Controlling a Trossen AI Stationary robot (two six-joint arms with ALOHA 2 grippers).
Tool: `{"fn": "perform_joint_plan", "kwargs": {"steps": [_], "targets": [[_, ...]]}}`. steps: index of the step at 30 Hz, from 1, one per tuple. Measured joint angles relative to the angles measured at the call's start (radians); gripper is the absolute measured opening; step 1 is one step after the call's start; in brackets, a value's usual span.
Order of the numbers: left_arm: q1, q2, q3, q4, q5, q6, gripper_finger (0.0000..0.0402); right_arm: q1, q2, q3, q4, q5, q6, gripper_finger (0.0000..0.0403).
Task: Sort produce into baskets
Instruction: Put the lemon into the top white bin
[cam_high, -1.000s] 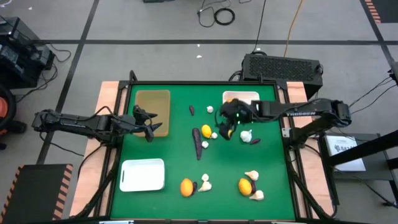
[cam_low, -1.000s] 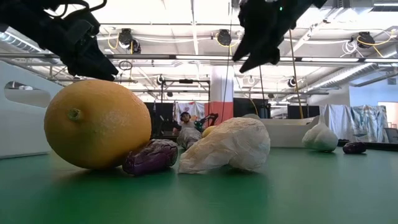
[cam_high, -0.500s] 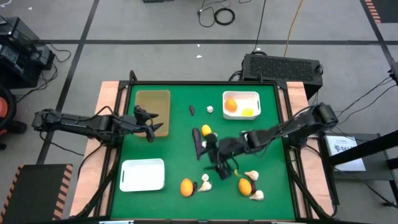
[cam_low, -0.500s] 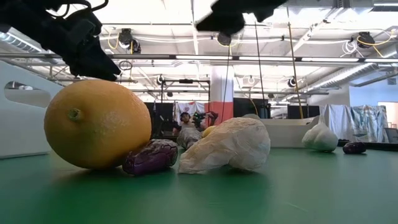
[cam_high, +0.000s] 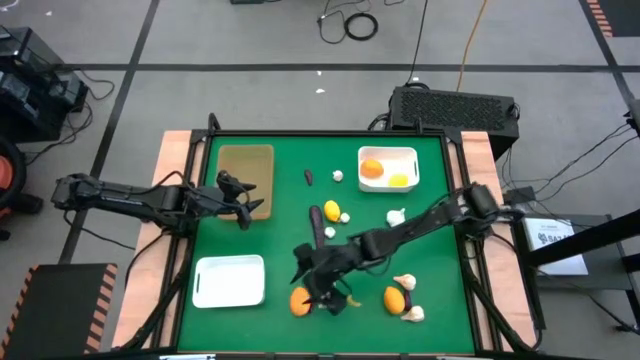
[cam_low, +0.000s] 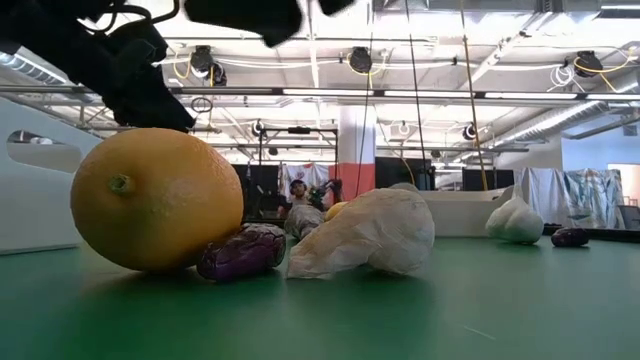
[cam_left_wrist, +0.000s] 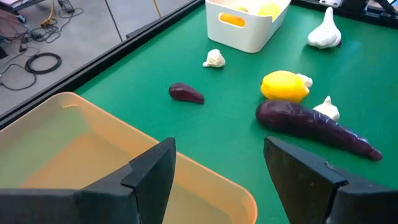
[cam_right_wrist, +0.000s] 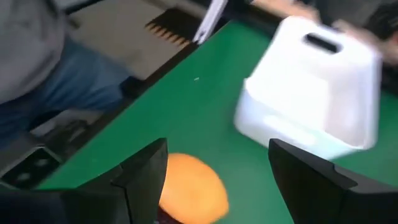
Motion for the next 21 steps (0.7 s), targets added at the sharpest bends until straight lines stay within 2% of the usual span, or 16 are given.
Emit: {"fn": "perform_joint_plan", "kwargs": {"steps": [5, 10, 17, 21], "targets": [[0.000, 0.003, 0.000, 0.001, 0.002, 0.000, 0.0251, 0.002, 0.128, 0.278, -0.327, -0.034, -0.193, 0.0270], [0.000, 0.003, 0.000, 0.006, 0.005, 0.003, 0.0251, -0.002, 0.252, 0.497, -0.544, -0.036, -0.351, 0.0270], [0.000, 0.003, 0.000, 0.005, 0.019, 0.006, 0.0251, 0.014, 0.374, 0.650, -0.693, -0.035, -0.465, 0.0270], [0.000, 0.003, 0.000, 0.006, 0.019, 0.006, 0.0251, 0.026, 0.391, 0.664, -0.723, -0.036, -0.530, 0.0270]]}}
